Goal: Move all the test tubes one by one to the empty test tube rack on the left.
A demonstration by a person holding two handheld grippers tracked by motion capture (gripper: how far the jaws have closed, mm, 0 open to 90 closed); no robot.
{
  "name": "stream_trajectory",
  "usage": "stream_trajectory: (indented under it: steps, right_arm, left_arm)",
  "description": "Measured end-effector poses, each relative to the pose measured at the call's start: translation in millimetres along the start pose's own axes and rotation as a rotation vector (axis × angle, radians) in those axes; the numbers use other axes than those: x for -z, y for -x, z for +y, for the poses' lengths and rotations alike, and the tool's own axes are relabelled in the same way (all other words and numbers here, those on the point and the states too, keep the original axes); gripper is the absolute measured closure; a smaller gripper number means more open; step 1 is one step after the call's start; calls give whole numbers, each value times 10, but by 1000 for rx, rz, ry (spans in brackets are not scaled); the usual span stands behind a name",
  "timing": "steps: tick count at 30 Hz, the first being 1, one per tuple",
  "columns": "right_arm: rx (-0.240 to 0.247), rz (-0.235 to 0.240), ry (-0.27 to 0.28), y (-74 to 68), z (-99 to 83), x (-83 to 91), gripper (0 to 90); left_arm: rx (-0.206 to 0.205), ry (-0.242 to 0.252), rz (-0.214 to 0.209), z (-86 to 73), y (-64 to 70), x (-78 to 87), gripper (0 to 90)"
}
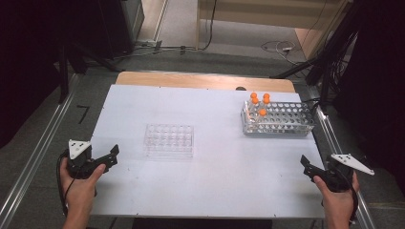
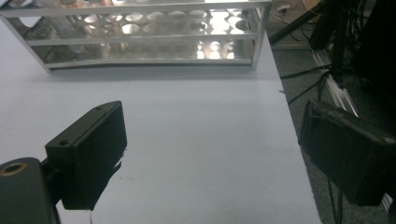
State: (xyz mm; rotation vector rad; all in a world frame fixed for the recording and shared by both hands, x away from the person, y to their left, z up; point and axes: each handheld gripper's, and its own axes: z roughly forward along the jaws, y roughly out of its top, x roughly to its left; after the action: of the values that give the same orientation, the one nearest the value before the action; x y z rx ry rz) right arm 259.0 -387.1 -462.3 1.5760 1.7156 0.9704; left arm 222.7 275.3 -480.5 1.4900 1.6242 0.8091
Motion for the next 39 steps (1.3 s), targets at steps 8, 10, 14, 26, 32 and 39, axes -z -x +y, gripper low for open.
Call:
stream_trajectory:
  steps: [8,10,14,26,32,39]
  right_arm:
    - [15,31,-1,-102,52,-62,63]
    - [17,35,0,-132,75,-76,64]
    - [30,53,14,-194,138,-98,64]
    - [67,90,28,-392,310,-225,64]
    - [77,94,33,-437,374,-281,64]
    - [89,114,40,-558,447,-326,65]
  left_arm:
    - [-10,-5,13,4,15,-32,88]
    - [-16,-1,15,6,22,-43,88]
    - [-20,-2,22,4,39,-56,88]
    - [-21,4,36,10,33,-49,87]
    - [-18,4,42,10,30,-49,88]
    - [-8,12,58,15,17,-28,88]
